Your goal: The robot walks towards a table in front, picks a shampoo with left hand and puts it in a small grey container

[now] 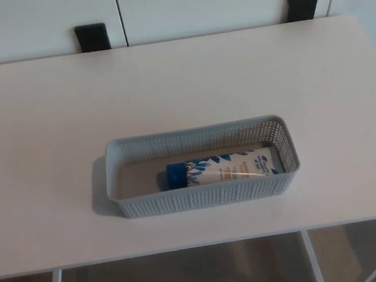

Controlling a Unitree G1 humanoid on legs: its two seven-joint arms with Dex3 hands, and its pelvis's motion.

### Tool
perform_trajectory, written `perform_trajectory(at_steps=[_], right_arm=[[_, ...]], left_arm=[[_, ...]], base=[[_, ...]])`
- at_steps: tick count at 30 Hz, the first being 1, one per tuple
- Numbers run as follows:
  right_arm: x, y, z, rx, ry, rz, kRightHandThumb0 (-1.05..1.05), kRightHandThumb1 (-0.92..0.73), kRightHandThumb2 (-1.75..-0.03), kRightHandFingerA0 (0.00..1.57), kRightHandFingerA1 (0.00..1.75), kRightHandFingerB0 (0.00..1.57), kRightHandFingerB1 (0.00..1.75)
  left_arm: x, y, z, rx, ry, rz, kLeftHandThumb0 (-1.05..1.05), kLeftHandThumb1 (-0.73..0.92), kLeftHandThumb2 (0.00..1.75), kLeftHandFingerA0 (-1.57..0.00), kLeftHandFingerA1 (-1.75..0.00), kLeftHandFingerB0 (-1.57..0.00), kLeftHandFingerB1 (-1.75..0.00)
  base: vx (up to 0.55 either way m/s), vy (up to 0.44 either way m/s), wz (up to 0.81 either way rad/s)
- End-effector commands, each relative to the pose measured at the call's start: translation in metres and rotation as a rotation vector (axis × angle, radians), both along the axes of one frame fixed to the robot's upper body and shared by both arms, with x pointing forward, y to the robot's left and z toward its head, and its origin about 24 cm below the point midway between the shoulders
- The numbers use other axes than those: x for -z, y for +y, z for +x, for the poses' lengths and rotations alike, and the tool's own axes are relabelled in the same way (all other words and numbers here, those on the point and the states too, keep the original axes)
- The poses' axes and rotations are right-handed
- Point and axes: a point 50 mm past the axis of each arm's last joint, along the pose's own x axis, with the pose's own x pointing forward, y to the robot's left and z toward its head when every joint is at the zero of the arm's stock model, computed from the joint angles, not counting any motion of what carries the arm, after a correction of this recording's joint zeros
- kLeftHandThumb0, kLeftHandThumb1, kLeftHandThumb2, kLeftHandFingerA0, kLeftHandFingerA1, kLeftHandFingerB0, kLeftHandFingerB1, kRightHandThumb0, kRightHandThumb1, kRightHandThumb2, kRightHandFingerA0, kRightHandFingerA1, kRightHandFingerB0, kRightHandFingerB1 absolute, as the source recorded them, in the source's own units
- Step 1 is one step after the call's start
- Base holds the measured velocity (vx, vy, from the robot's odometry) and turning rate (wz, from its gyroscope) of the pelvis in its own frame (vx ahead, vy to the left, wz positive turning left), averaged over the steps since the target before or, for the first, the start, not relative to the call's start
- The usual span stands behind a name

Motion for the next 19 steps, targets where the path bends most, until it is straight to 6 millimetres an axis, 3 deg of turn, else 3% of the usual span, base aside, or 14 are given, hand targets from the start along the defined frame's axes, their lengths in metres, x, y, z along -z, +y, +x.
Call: perform_trajectory(at_steps=[1, 3, 4, 5, 6, 7, 9, 10, 11, 15, 16, 17, 18, 19], right_arm=[[-0.003, -0.008, 0.0, -0.007, 0.033, -0.05, -0.32, -0.63, -0.59, 0.83, 0.49, 0.64, 0.43], [-0.004, -0.009, 0.002, -0.014, 0.023, -0.058, -0.33, -0.64, -0.59, 0.83, 0.48, 0.63, 0.43], [-0.004, -0.01, 0.0, -0.011, 0.031, -0.06, -0.34, -0.65, -0.59, 0.83, 0.48, 0.63, 0.43], [-0.004, -0.009, -0.001, -0.006, 0.029, -0.057, -0.34, -0.64, -0.59, 0.84, 0.49, 0.65, 0.44], [-0.004, -0.009, -0.001, -0.004, 0.028, -0.055, -0.34, -0.64, -0.59, 0.84, 0.49, 0.65, 0.44], [-0.003, -0.009, -0.002, 0.0, 0.031, -0.057, -0.34, -0.63, -0.59, 0.85, 0.49, 0.65, 0.44], [-0.003, -0.009, -0.005, -0.008, 0.038, -0.058, -0.32, -0.63, -0.59, 0.82, 0.48, 0.64, 0.44], [-0.003, -0.008, -0.005, -0.008, 0.03, -0.059, -0.33, -0.63, -0.59, 0.83, 0.49, 0.64, 0.44], [-0.003, -0.007, -0.003, -0.006, 0.023, -0.056, -0.32, -0.64, -0.59, 0.83, 0.5, 0.65, 0.44], [-0.002, -0.006, -0.003, 0.003, 0.022, -0.056, -0.31, -0.64, -0.59, 0.84, 0.49, 0.65, 0.44], [-0.003, -0.007, -0.002, 0.004, 0.022, -0.056, -0.31, -0.64, -0.59, 0.83, 0.49, 0.64, 0.44], [-0.003, -0.007, 0.0, 0.002, 0.012, -0.056, -0.32, -0.65, -0.59, 0.82, 0.49, 0.63, 0.44], [-0.004, -0.007, 0.002, 0.001, 0.006, -0.057, -0.32, -0.64, -0.59, 0.83, 0.48, 0.64, 0.44], [-0.004, -0.007, 0.002, 0.001, 0.006, -0.057, -0.32, -0.64, -0.59, 0.83, 0.48, 0.64, 0.44]], left_arm=[[0.04, 0.034, 0.038, 0.05, 0.162, 0.338, -0.3, 0.73, 0.62, -0.57, -0.44, -0.41, -0.36], [0.044, 0.033, 0.049, 0.054, 0.179, 0.375, -0.34, 0.71, 0.61, -0.59, -0.43, -0.41, -0.35], [0.046, 0.032, 0.062, 0.052, 0.187, 0.398, -0.43, 0.58, 0.83, -0.52, -0.57, -0.33, -0.48], [0.045, 0.032, 0.07, 0.034, 0.173, 0.404, -0.37, 0.68, 0.61, -0.61, -0.48, -0.49, -0.41], [0.044, 0.032, 0.073, 0.026, 0.166, 0.406, -0.37, 0.68, 0.61, -0.61, -0.48, -0.49, -0.41], [0.046, 0.029, 0.083, 0.007, 0.128, 0.424, -0.38, 0.68, 0.6, -0.67, -0.49, -0.59, -0.45], [0.048, 0.026, 0.088, -0.044, 0.086, 0.439, -0.39, 0.66, 0.6, -0.66, -0.49, -0.56, -0.45], [0.052, 0.019, 0.092, -0.136, 0.017, 0.447, -0.44, 0.51, 0.8, -0.64, -0.61, -0.47, -0.54], [0.055, 0.011, 0.097, -0.217, -0.053, 0.412, -0.35, 0.64, 0.58, -0.66, -0.47, -0.46, -0.39], [0.063, -0.003, 0.098, -0.363, -0.133, 0.297, -0.35, 0.65, 0.59, -0.61, -0.47, -0.44, -0.36], [0.065, -0.005, 0.097, -0.364, -0.138, 0.29, -0.33, 0.65, 0.59, -0.64, -0.51, -0.43, -0.35], [0.067, -0.008, 0.093, -0.359, -0.152, 0.261, -0.3, 0.64, 0.59, -0.69, -0.67, -0.4, -0.35], [0.068, -0.01, 0.091, -0.351, -0.158, 0.252, -0.35, 0.5, 0.76, -0.68, -0.73, -0.32, -0.45], [0.068, -0.01, 0.091, -0.351, -0.158, 0.252, -0.35, 0.5, 0.76, -0.68, -0.73, -0.32, -0.45]], base=[[0.0, 0.0, 0.0], [0.0, 0.0, 0.0], [0.0, 0.0, 0.0], [0.0, 0.0, 0.0], [0.0, 0.0, 0.0], [0.0, 0.0, 0.0], [0.0, 0.0, 0.0], [0.0, 0.0, 0.0], [0.0, 0.0, 0.0], [0.0, 0.0, 0.0], [0.0, 0.0, 0.0], [0.0, 0.0, 0.0], [0.0, 0.0, 0.0], [0.0, 0.0, 0.0]])
